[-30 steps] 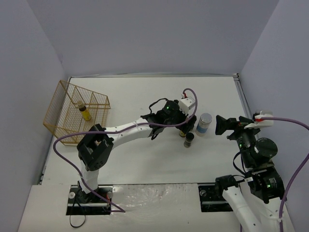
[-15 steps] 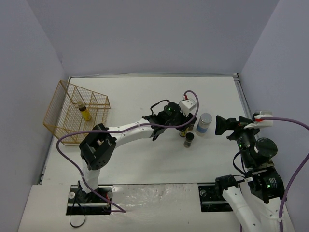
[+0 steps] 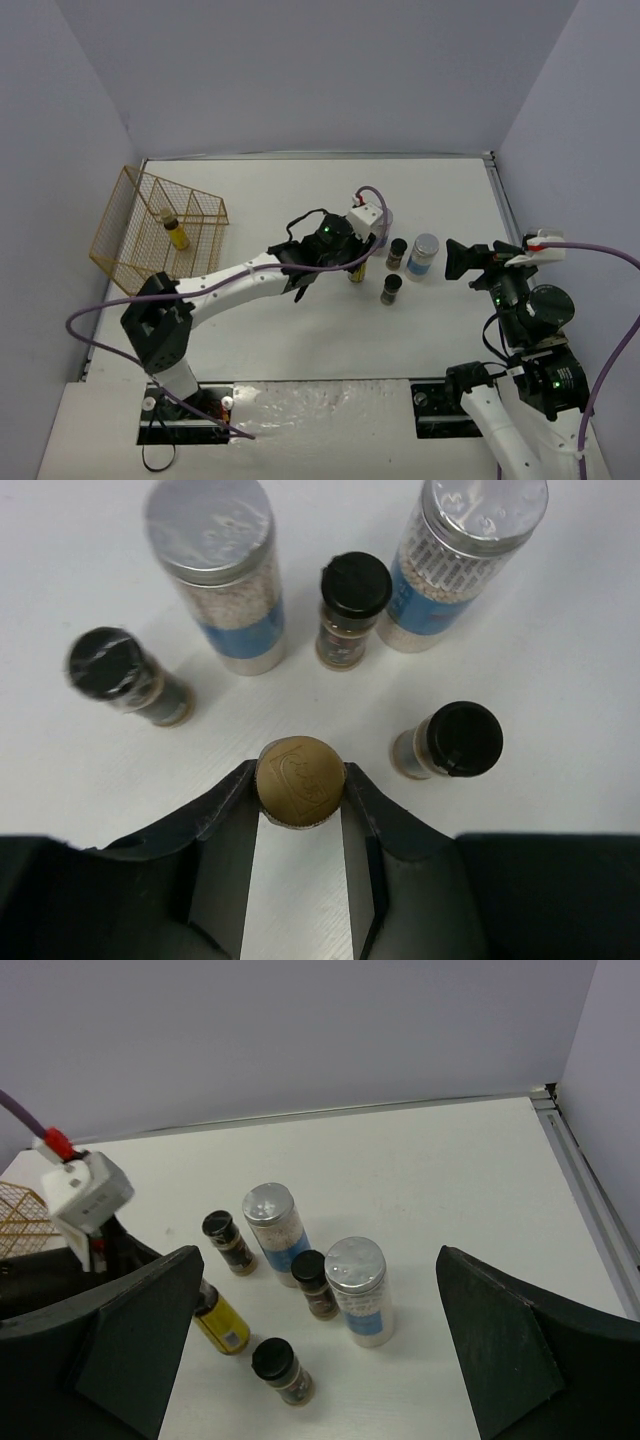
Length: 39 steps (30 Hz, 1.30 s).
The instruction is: Organize the condiment bottles
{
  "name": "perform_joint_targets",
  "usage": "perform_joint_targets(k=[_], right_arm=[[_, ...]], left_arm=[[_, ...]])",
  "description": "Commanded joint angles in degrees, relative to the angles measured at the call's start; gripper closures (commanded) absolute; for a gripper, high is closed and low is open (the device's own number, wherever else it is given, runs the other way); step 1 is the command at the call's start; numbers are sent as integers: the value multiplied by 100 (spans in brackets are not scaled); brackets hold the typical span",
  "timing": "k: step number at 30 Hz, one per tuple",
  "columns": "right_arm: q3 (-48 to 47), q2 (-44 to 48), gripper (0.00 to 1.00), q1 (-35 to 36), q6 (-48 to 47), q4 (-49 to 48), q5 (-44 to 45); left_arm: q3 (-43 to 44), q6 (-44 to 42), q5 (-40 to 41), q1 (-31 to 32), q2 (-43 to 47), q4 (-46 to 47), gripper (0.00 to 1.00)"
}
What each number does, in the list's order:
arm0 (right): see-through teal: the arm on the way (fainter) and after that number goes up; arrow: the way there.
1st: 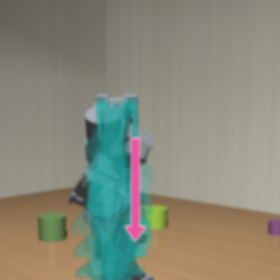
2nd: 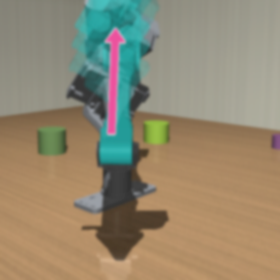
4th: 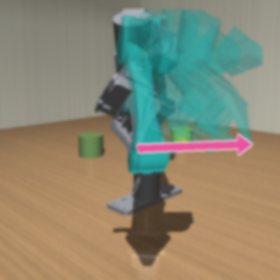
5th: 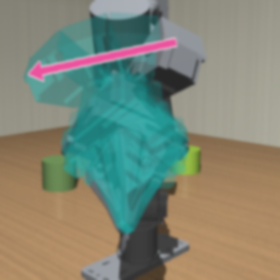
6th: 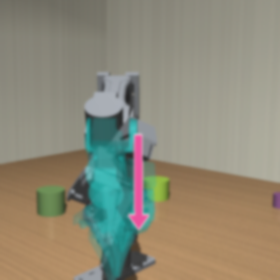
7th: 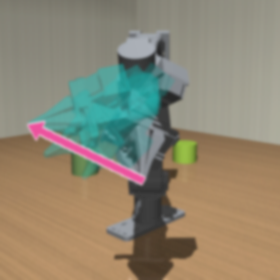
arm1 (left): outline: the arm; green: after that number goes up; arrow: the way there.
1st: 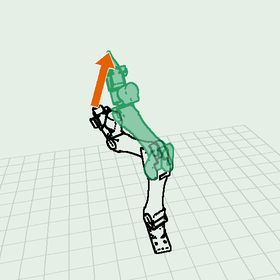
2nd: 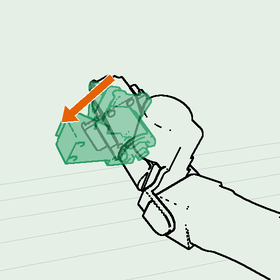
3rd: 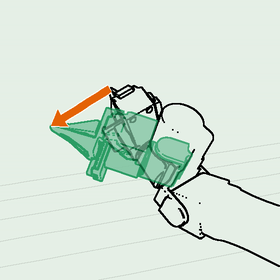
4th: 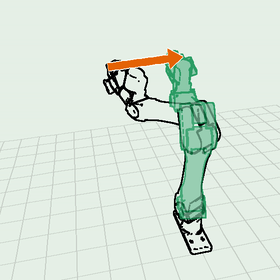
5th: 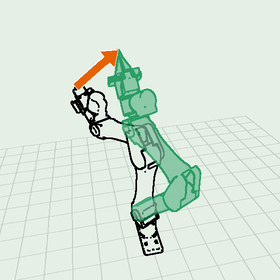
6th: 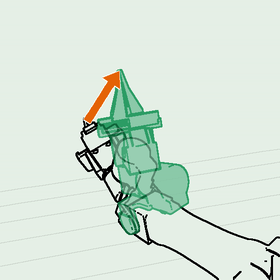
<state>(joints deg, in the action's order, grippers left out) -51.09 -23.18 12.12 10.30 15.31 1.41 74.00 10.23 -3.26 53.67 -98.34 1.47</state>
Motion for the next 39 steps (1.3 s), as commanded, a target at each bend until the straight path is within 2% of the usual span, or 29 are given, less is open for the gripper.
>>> perform_joint_targets(k=[1, 2, 6, 8, 10, 12, 15, 21, 26, 32, 39], right_arm=[[-138, -64, 0, 45, -28, -371, -245], [-155, -73, 0, 45, -28, -371, -246], [-182, -64, 0, 45, -54, -362, -289], [-146, -57, 0, 45, -76, -370, -276], [-115, -46, 0, 52, -77, -388, -261], [-94, -46, 0, 45, -64, -416, -283], [-87, -38, 0, 45, -56, -448, -325], [-39, 97, 0, 48, -46, -442, -317], [15, 234, 0, 45, -55, -443, -309], [64, 338, 0, 47, -55, -433, -316], [104, 457, 0, 45, -61, -422, -328]], left_arm=[[246, 67, 1313, 21, 1449, -232, 100], [255, 93, 1557, 21, 1589, -237, 100], [254, 402, 3179, -162, 2372, -1374, 100], [241, 746, 3676, -464, 2697, -1925, 100], [204, 1074, 3925, -1032, 2975, -2495, 100], [144, 1472, 4010, -1517, 3262, -2858, 100], [-73, 1613, 4107, -2120, 3795, -3083, 100], [-88, 1714, 4544, -3030, 4237, -3276, 100], [-141, 1624, 4798, -3506, 4247, -3147, 100], [-320, 1837, 4373, -4174, 4012, -2815, 100], [-696, 1970, 4243, -4568, 3707, -2131, 100]])
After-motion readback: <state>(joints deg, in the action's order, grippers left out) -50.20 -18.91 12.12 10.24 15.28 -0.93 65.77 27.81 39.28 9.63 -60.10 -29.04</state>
